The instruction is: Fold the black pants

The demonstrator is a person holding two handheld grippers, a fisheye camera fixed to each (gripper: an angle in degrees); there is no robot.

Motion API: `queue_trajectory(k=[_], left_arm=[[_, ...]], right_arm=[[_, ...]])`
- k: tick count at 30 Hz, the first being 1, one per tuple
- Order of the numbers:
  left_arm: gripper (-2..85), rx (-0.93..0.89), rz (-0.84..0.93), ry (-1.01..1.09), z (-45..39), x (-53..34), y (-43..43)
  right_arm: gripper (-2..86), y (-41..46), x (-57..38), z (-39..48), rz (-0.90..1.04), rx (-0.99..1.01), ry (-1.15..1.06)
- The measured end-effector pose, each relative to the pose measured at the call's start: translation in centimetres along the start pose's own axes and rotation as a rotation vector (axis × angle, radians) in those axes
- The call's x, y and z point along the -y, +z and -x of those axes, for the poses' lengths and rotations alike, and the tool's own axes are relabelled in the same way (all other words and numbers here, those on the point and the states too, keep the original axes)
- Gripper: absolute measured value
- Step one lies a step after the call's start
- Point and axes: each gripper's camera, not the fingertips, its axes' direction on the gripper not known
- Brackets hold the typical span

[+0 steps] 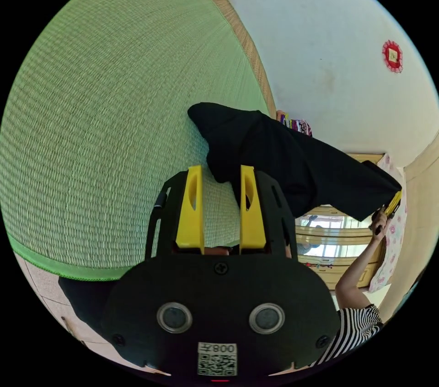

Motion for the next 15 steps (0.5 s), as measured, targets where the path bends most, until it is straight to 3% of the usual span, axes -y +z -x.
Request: queue_trajectory(k=[4, 9, 15], left_arm=[[11.6, 0.038, 0.034, -0.003, -1.2, 2.6, 1.6], [6.3, -0.049, 0.018, -0.073, -1.0, 3.5, 3.7], [2.5, -0.125, -0.034, 0.052, -3.4, 2.9, 3.8]], right_arm=[[0.0, -2.6, 2.2, -2.3, -0.030, -0.024, 0.021], [0.0, -5.1, 4.8, -5.3, -0.065, -0.018, 0.055], [0.0, -9.1, 8.1, -8.5, -0.101, -0.032, 0.086]])
